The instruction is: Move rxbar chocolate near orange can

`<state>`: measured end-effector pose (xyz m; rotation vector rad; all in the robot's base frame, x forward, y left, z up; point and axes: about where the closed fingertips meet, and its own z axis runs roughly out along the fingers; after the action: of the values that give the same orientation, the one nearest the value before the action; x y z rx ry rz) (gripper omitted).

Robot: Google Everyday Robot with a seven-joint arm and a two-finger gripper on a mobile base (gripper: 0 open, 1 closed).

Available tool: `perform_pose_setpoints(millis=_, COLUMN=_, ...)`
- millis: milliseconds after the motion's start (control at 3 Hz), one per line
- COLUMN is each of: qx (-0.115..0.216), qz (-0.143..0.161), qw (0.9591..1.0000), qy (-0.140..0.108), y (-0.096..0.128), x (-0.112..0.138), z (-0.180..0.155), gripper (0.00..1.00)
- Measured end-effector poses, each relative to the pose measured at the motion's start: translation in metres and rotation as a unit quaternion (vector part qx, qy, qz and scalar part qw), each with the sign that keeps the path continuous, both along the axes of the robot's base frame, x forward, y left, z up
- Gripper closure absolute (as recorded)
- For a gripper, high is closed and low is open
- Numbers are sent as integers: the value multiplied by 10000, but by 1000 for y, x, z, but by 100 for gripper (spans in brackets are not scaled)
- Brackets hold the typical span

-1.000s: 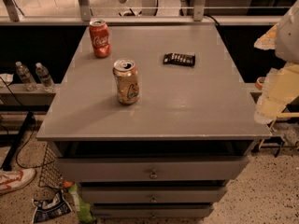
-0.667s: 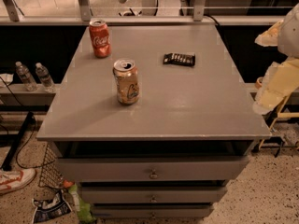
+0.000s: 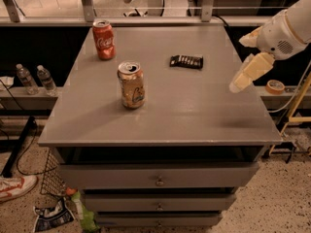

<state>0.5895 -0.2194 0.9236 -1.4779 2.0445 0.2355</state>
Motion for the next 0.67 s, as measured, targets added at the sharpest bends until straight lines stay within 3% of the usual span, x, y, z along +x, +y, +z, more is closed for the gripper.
perform_pose_setpoints(millis=333, qx=0, qz=0, qw=10000, qy=0, y=0, x=0, z=0, gripper=0)
perform_pose_setpoints(millis=667, qx=327, qz=-213, qw=9992, qy=-111, y=-11, x=29, z=-9, gripper=0)
